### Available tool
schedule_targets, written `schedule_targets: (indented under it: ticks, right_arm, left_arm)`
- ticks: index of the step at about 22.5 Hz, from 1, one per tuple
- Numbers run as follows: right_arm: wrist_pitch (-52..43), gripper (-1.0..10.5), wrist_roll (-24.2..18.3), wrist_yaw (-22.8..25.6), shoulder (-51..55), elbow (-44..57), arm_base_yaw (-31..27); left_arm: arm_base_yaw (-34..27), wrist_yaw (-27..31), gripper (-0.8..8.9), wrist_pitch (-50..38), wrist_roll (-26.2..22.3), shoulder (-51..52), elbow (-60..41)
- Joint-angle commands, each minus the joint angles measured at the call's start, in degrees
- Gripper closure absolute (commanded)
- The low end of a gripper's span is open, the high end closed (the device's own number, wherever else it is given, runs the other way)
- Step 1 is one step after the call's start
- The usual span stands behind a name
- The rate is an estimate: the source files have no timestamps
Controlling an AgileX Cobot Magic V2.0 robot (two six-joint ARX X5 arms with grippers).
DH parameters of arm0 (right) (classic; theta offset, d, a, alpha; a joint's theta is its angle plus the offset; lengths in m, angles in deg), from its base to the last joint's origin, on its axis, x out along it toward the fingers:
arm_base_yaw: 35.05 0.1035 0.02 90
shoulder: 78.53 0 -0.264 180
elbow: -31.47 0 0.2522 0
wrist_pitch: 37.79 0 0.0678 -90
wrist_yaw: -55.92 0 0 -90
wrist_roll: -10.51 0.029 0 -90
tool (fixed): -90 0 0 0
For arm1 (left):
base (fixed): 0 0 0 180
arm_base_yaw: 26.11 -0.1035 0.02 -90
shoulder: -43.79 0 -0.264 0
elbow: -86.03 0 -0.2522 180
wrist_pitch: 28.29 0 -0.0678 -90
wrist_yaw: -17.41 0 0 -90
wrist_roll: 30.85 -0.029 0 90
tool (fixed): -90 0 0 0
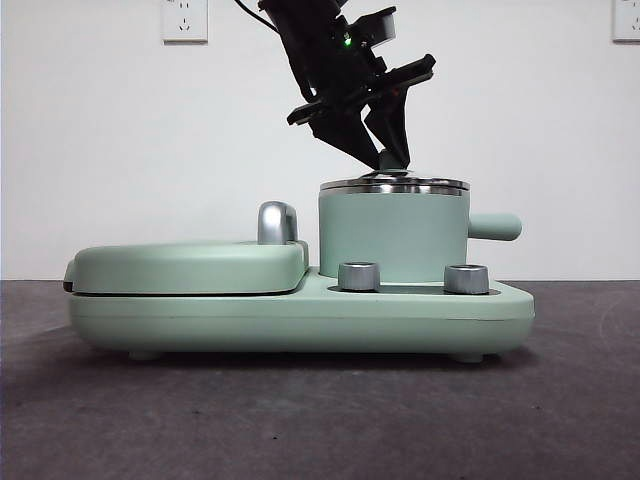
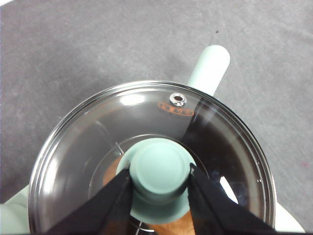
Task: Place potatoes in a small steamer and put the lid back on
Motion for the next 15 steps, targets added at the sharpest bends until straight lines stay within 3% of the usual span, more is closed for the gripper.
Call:
schedule_targets:
  ticks: [1,8,13,15]
  right_arm:
    - [-1.0,4.6,0.6,0.0,-0.2,-0.5,0.3]
    - [-0.9,4.6,0.6,0.0,-0.2,-0.5,0.3]
    - [-0.9,4.6,0.6,0.0,-0.2,-0.5,0.3]
    - [-1.0,4.6,0.6,0.0,-0.2,-0.5,0.3]
  left_arm:
    - [0.3,-0.3,7.01,1.1,0.2,-1.6,1.6]
    - [0.3,-0.3,6.79,2.3,0.3,-1.6,1.6]
    - [0.3,-0.3,4.4,1.7,2.1,-1.1,1.6]
    - [0.3,-0.3,3.99,1.7,2.3,-0.3,1.7]
